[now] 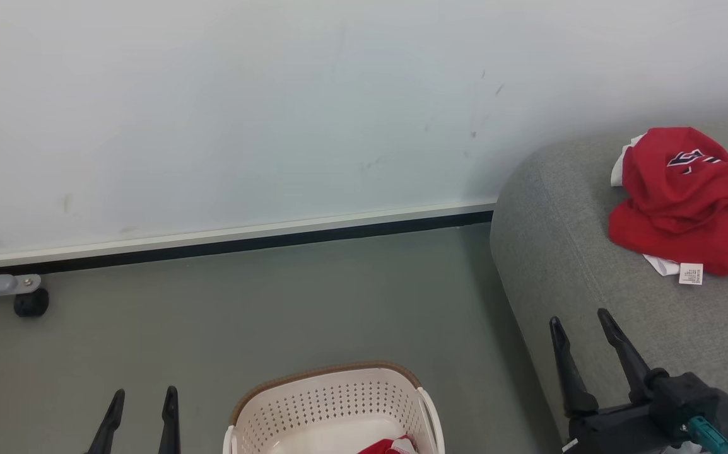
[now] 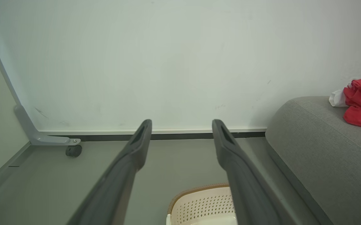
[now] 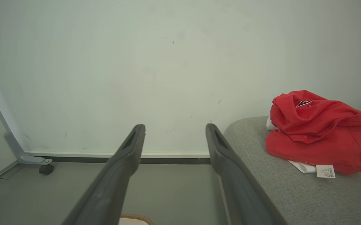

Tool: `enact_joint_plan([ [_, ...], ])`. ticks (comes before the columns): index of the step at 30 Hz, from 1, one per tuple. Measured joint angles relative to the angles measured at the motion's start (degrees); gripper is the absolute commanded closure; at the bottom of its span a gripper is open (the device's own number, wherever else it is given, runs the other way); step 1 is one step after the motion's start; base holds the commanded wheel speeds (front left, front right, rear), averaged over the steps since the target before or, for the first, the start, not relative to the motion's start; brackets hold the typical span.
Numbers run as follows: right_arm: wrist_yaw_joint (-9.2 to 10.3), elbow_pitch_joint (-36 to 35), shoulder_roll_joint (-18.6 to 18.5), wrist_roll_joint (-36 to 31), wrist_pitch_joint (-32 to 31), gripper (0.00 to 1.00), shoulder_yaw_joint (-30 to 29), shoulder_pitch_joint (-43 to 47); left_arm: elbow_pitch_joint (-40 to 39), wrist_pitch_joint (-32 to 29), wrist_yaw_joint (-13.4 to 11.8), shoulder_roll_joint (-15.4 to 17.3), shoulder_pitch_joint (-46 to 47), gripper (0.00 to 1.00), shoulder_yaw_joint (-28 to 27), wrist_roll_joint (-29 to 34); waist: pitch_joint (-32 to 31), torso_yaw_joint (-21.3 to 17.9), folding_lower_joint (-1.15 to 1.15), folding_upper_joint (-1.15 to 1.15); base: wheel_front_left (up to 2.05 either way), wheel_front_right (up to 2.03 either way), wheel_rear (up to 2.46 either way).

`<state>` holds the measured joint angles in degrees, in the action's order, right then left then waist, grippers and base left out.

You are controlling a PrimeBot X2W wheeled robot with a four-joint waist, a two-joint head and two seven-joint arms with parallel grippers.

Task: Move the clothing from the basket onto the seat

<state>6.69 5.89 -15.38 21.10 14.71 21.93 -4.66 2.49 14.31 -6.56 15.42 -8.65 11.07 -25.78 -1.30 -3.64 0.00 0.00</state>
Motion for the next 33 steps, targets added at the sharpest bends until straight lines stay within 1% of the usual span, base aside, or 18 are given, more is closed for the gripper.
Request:
enact_joint_plan([
  [2, 0.37, -0.3, 0.1, -0.3, 0.0, 0.0, -0.5, 0.8, -0.5, 0.0, 0.0, -0.3, -0.5, 0.0, -0.5, 0.6, 0.1, 0.0, 0.0, 0.0, 0.0, 0.0, 0.0],
  [6, 0.37, -0.6, 0.6, -0.4, 0.0, 0.0, -1.3, 2.0, -1.3, 0.0, -0.1, -0.5, -1.3, 0.0, -1.2, 1.0, 0.3, 0.0, 0.0, 0.0, 0.0, 0.0, 0.0],
  [12, 0.38, -1.2, 1.5, -0.7, 0.0, 0.0, -1.9, 2.0, -1.6, 0.0, -0.1, -0.7, -1.3, 0.0, -1.5, 1.7, 0.6, 0.1, 0.0, 0.0, 0.0, 0.0, 0.0],
  [33, 0.44, -1.6, 2.5, -2.5, 0.0, 0.0, -3.5, 2.1, -2.9, 0.0, -0.3, -1.5, -1.3, 0.0, -2.5, 2.7, 1.4, 0.4, 0.0, 0.0, 0.0, 0.0, 0.0],
])
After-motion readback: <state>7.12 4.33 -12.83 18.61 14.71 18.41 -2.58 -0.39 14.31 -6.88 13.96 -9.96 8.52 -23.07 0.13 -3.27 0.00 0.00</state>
